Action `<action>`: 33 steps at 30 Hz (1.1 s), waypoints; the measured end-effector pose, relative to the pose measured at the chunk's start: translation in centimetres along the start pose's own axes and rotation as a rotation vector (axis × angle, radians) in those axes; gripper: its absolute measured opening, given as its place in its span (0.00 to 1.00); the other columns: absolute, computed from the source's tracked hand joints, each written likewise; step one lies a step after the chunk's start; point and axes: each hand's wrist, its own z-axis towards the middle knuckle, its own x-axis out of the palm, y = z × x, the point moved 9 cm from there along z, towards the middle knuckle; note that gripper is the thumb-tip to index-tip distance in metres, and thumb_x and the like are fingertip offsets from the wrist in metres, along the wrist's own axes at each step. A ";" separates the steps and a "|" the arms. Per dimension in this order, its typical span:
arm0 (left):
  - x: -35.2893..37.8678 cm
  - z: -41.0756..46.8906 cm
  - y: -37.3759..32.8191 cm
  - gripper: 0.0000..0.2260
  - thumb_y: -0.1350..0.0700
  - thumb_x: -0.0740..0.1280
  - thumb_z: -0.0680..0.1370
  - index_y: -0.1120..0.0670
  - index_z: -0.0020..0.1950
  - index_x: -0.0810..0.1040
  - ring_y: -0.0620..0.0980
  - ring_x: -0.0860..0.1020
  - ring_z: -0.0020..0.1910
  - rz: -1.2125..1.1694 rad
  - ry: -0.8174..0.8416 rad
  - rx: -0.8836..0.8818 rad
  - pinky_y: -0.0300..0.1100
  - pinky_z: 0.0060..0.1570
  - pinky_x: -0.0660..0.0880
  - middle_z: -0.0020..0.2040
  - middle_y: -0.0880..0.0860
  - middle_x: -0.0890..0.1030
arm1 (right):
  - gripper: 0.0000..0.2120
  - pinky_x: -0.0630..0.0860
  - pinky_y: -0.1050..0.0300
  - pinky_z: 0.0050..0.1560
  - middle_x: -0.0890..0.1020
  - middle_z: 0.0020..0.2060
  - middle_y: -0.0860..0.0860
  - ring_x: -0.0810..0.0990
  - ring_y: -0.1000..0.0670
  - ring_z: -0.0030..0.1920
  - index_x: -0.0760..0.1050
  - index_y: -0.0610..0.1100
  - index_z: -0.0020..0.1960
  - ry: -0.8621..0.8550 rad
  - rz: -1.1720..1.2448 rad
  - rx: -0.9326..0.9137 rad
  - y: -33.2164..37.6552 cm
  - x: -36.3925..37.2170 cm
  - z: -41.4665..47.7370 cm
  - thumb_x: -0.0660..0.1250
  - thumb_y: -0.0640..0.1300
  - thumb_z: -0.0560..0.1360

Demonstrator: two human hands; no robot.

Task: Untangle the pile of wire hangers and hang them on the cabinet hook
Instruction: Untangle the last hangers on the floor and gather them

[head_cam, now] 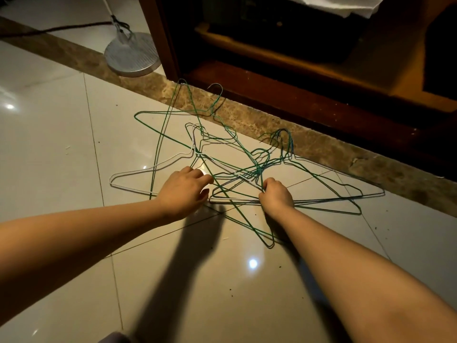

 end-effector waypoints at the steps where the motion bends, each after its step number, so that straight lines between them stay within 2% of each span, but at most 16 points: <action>1: -0.1 -0.1 -0.1 0.15 0.50 0.57 0.79 0.50 0.65 0.71 0.53 0.71 0.58 -0.016 -0.001 -0.012 0.47 0.55 0.70 0.60 0.52 0.76 | 0.13 0.72 0.54 0.53 0.77 0.58 0.42 0.75 0.41 0.57 0.70 0.41 0.60 0.006 0.031 0.020 -0.2 0.0 -0.1 0.59 0.40 0.76; 4: -0.3 -0.3 0.2 0.14 0.51 0.57 0.79 0.50 0.64 0.71 0.52 0.72 0.57 -0.097 -0.006 -0.067 0.46 0.54 0.72 0.58 0.52 0.76 | 0.10 0.71 0.55 0.49 0.78 0.54 0.41 0.76 0.40 0.54 0.70 0.41 0.57 -0.039 0.113 0.013 -0.4 -1.2 -0.3 0.58 0.40 0.76; 6: -0.1 -0.2 0.5 0.14 0.51 0.58 0.79 0.50 0.64 0.71 0.52 0.73 0.56 -0.140 -0.001 -0.082 0.47 0.52 0.73 0.58 0.52 0.76 | 0.06 0.70 0.54 0.47 0.78 0.50 0.42 0.76 0.40 0.51 0.71 0.43 0.51 -0.142 0.212 -0.011 -0.4 -2.7 -0.4 0.59 0.42 0.76; 8: 0.2 -0.1 1.1 0.14 0.52 0.58 0.79 0.50 0.64 0.71 0.53 0.75 0.54 -0.194 0.008 -0.104 0.46 0.51 0.74 0.58 0.53 0.75 | 0.02 0.71 0.51 0.45 0.77 0.42 0.45 0.76 0.41 0.46 0.70 0.46 0.43 -0.206 0.475 0.004 -0.7 -3.4 -0.5 0.61 0.42 0.75; 10: 0.1 0.1 1.8 0.14 0.53 0.59 0.79 0.51 0.64 0.71 0.53 0.75 0.52 -0.267 -0.002 -0.141 0.44 0.49 0.73 0.58 0.53 0.75 | 0.08 0.69 0.51 0.37 0.75 0.34 0.48 0.73 0.44 0.36 0.70 0.49 0.38 -0.190 0.772 0.003 -0.8 -3.2 -0.9 0.62 0.40 0.75; 15: -2.5 0.0 3.0 0.15 0.56 0.61 0.78 0.54 0.65 0.71 0.52 0.76 0.50 -0.548 -0.126 -0.241 0.42 0.49 0.71 0.54 0.53 0.78 | 0.10 0.62 0.67 0.24 0.70 0.22 0.56 0.65 0.59 0.24 0.70 0.48 0.36 -0.107 0.987 -0.198 2.4 -2.8 -4.7 0.64 0.39 0.76; 17: -2.9 -0.4 3.6 0.15 0.55 0.61 0.78 0.53 0.65 0.71 0.52 0.76 0.49 -0.626 -0.157 -0.280 0.41 0.49 0.71 0.53 0.52 0.78 | 0.10 0.60 0.69 0.23 0.69 0.21 0.56 0.63 0.59 0.24 0.70 0.48 0.37 -0.081 0.998 -0.236 3.6 -2.4 -6.4 0.63 0.39 0.77; 21: -1.4 -1.6 6.1 0.15 0.55 0.61 0.79 0.53 0.65 0.70 0.50 0.76 0.49 -0.654 -0.155 -0.401 0.39 0.47 0.69 0.54 0.53 0.79 | 0.10 0.59 0.63 0.23 0.68 0.26 0.51 0.63 0.52 0.27 0.70 0.48 0.39 -0.160 1.096 -0.185 4.2 -2.8 -8.7 0.61 0.38 0.77; 25: -1.1 -1.8 7.9 0.15 0.54 0.62 0.78 0.52 0.64 0.71 0.54 0.78 0.50 -0.752 -0.185 -0.510 0.46 0.53 0.74 0.55 0.55 0.79 | 0.10 0.59 0.62 0.24 0.68 0.28 0.49 0.63 0.51 0.28 0.69 0.47 0.39 -0.161 1.143 -0.175 5.5 -3.1 -10.4 0.61 0.38 0.78; 28: -2.7 -1.4 5.9 0.16 0.54 0.63 0.78 0.48 0.65 0.69 0.56 0.78 0.49 -0.976 -0.236 -0.453 0.51 0.52 0.75 0.52 0.55 0.79 | 0.10 0.59 0.62 0.26 0.67 0.27 0.50 0.63 0.53 0.28 0.68 0.48 0.38 -0.139 1.169 -0.166 6.5 -2.3 -11.2 0.61 0.39 0.78; 30: -3.8 -1.2 3.6 0.20 0.54 0.64 0.78 0.45 0.68 0.65 0.56 0.78 0.52 -1.136 -0.222 -0.377 0.50 0.52 0.76 0.51 0.52 0.77 | 0.10 0.59 0.61 0.27 0.67 0.28 0.50 0.62 0.52 0.28 0.67 0.48 0.39 -0.138 1.204 -0.164 7.3 -1.7 -11.7 0.61 0.39 0.78; 31: -4.2 -1.1 2.3 0.22 0.54 0.64 0.78 0.43 0.70 0.62 0.55 0.78 0.53 -1.225 -0.192 -0.334 0.48 0.52 0.76 0.52 0.50 0.76 | 0.09 0.58 0.61 0.27 0.67 0.28 0.50 0.62 0.52 0.29 0.67 0.48 0.39 -0.148 1.232 -0.161 7.6 -1.4 -11.9 0.62 0.41 0.77; 33: -4.9 -1.0 -0.1 0.25 0.53 0.63 0.78 0.38 0.70 0.57 0.51 0.78 0.54 -1.412 -0.102 -0.259 0.44 0.52 0.77 0.55 0.50 0.76 | 0.06 0.59 0.60 0.29 0.67 0.29 0.51 0.62 0.51 0.30 0.68 0.51 0.39 -0.196 1.267 -0.162 8.2 -1.1 -12.6 0.64 0.50 0.73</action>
